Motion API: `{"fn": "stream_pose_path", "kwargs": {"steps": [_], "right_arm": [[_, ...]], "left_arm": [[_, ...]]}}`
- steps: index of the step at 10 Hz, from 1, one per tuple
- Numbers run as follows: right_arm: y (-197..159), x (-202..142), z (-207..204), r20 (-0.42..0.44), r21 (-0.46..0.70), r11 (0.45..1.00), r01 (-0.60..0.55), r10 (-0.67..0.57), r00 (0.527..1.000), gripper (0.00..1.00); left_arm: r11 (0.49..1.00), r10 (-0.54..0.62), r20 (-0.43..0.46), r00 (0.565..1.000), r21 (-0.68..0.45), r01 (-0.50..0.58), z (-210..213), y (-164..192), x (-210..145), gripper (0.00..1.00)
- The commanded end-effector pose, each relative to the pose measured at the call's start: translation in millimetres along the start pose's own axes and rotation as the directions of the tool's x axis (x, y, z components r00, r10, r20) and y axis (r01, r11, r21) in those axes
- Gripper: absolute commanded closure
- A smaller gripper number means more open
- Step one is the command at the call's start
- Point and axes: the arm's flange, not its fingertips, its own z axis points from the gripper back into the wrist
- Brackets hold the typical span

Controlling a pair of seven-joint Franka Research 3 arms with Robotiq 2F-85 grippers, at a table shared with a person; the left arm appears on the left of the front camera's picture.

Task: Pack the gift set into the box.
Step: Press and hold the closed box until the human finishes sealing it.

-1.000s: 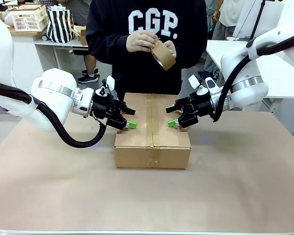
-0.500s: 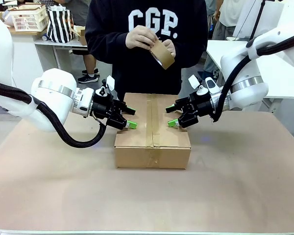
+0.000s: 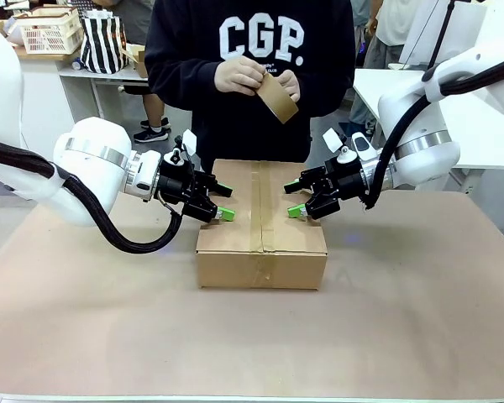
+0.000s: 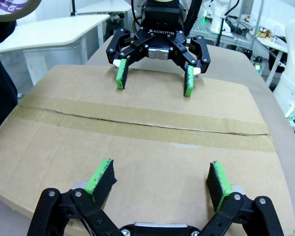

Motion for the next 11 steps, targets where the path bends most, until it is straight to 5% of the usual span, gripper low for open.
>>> {"fn": "stream_pose_path", "kwargs": {"steps": [1, 11], "right_arm": [[0.5, -2.4, -0.8, -0.009, -0.004, 1.000, 0.001, -0.001, 1.000, 0.00], [0.5, -2.4, -0.8, -0.009, -0.004, 1.000, 0.001, -0.001, 1.000, 0.00]], "left_arm": [[1.000, -0.012, -0.001, 1.000, -0.002, 0.011, -0.6, -1.3, -3.9, 0.00], [1.000, -0.012, -0.001, 1.000, -0.002, 0.011, -0.6, -1.3, -3.9, 0.00]]}}
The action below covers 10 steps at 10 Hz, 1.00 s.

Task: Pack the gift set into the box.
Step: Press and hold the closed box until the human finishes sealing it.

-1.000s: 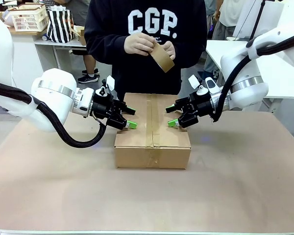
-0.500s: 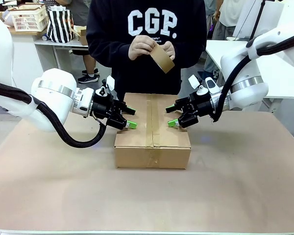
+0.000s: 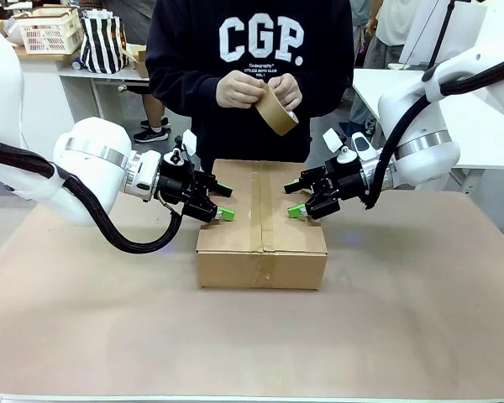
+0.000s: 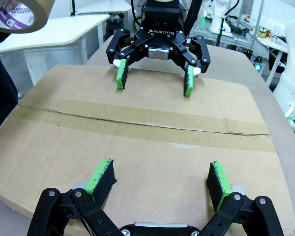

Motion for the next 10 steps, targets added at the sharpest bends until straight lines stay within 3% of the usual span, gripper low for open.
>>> {"fn": "stream_pose_path", "kwargs": {"steps": [1, 10], "right_arm": [[0.5, -2.4, -0.8, -0.009, -0.004, 1.000, 0.001, -0.001, 1.000, 0.00], [0.5, -2.4, -0.8, -0.009, -0.004, 1.000, 0.001, -0.001, 1.000, 0.00]], "left_arm": [[1.000, -0.011, -0.001, 1.000, -0.002, 0.011, -0.6, -1.3, -3.9, 0.00], [1.000, -0.011, -0.001, 1.000, -0.002, 0.011, -0.6, -1.3, -3.9, 0.00]]}}
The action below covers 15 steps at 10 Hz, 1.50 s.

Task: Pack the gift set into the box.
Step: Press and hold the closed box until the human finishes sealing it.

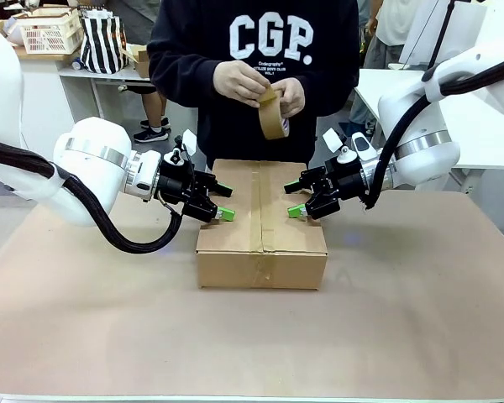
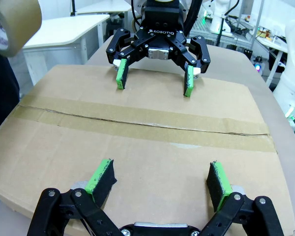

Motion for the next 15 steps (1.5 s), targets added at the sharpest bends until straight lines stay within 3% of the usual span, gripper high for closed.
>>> {"fn": "stream_pose_path", "kwargs": {"steps": [1, 15], "right_arm": [[0.5, -2.4, -0.8, -0.009, -0.004, 1.000, 0.001, -0.001, 1.000, 0.00], [0.5, -2.4, -0.8, -0.009, -0.004, 1.000, 0.001, -0.001, 1.000, 0.00]], "left_arm": [[1.000, -0.011, -0.001, 1.000, -0.002, 0.011, -0.6, -1.3, -3.9, 0.00], [1.000, -0.011, -0.001, 1.000, -0.002, 0.011, -0.6, -1.3, -3.9, 0.00]]}}
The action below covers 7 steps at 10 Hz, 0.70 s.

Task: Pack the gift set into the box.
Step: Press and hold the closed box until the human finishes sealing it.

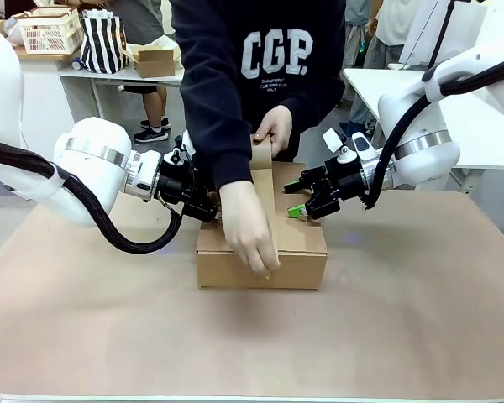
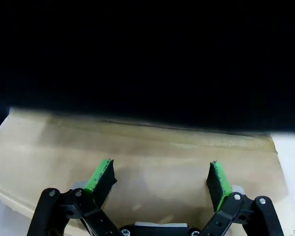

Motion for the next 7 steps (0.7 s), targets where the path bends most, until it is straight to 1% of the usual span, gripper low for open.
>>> {"fn": "stream_pose_path", "kwargs": {"steps": [1, 7], "right_arm": [[0.5, -2.4, -0.8, -0.009, -0.004, 1.000, 0.001, -0.001, 1.000, 0.00], [0.5, -2.4, -0.8, -0.009, -0.004, 1.000, 0.001, -0.001, 1.000, 0.00]], "left_arm": [[1.000, -0.011, -0.001, 1.000, -0.002, 0.011, -0.6, -1.3, -3.9, 0.00], [1.000, -0.011, -0.001, 1.000, -0.002, 0.011, -0.6, -1.3, -3.9, 0.00]]}}
